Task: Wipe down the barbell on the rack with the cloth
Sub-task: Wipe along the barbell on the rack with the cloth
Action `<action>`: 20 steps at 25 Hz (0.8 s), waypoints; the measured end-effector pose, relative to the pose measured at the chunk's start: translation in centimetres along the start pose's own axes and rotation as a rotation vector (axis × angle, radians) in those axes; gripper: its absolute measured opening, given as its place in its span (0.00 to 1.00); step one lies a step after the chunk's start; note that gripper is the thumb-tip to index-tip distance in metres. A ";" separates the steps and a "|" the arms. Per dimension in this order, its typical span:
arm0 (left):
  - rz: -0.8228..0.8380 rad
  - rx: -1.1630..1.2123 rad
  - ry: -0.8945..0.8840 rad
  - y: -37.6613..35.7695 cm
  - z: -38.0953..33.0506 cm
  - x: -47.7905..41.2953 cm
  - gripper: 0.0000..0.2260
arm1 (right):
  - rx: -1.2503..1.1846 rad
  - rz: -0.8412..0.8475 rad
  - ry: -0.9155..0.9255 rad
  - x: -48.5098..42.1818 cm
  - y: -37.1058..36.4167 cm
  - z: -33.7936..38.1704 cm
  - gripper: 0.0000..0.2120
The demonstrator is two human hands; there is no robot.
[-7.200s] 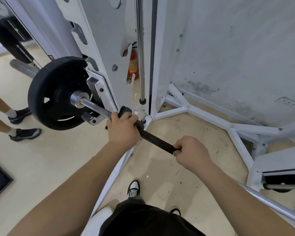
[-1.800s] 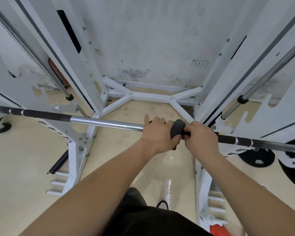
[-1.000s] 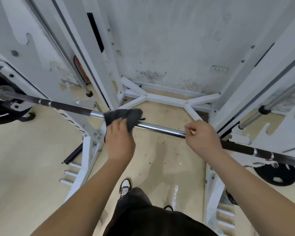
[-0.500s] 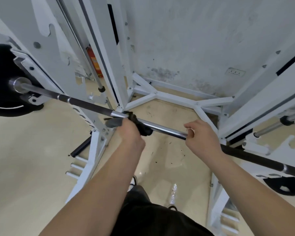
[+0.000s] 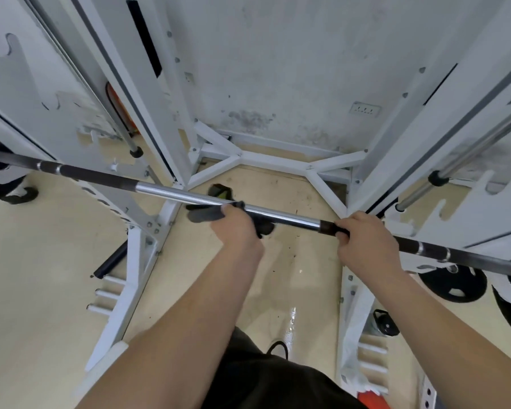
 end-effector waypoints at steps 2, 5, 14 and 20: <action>0.166 -0.125 0.087 -5.1 5.9 3.9 0.14 | -0.063 0.005 -0.020 -0.5 0.4 -0.7 0.12; 0.440 -0.172 0.275 -9.7 13.6 8.2 0.12 | -0.138 0.052 -0.047 -1.1 0.9 -2.1 0.14; 0.365 0.165 0.139 -4.7 6.6 3.3 0.11 | -0.011 0.017 0.085 0.3 0.3 -0.8 0.15; 0.430 -0.261 0.033 -5.3 6.1 11.3 0.12 | -0.035 0.067 0.065 0.3 0.6 -1.5 0.15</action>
Point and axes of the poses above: each hand's wrist, its own x-axis away from the middle knuckle, its own y-axis out of the back of the hand, z = x × y, the point moved 10 cm from there along -x, towards the middle knuckle, and after that the axes turned 7 degrees about -x, right-handed, at the moved point
